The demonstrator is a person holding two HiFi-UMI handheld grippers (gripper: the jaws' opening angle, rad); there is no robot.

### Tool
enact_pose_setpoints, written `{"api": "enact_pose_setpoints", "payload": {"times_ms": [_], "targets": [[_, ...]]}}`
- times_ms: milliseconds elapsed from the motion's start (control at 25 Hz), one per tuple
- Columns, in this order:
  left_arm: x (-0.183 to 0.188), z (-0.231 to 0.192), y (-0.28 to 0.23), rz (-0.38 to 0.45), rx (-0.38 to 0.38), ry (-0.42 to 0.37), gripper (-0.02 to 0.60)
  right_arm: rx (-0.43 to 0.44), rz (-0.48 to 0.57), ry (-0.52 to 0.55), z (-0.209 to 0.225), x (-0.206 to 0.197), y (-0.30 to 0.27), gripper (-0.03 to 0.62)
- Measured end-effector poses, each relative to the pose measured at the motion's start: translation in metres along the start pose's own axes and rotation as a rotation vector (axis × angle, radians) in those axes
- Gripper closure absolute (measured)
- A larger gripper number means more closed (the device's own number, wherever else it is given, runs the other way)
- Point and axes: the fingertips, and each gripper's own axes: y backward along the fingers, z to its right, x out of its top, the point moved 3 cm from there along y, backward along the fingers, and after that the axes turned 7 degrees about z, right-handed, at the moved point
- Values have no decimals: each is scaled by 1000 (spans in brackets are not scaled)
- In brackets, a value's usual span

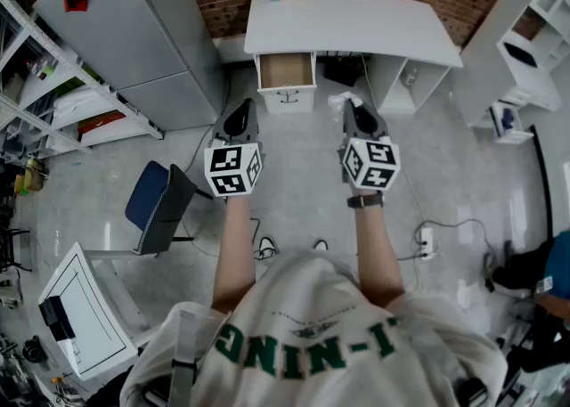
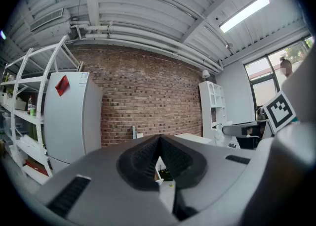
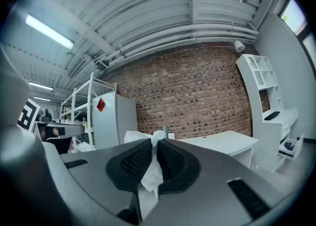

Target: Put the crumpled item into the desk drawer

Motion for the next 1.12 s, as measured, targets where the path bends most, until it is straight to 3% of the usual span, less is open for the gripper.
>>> {"api": "enact_pose_setpoints", "payload": {"times_ms": [640, 1120], "targets": [[-9, 46, -7, -26, 35, -22, 581, 7, -10, -24, 52, -7, 13, 568], [-33, 16, -52, -51, 32, 10, 581, 0, -57, -15, 53, -31, -36, 568]]}}
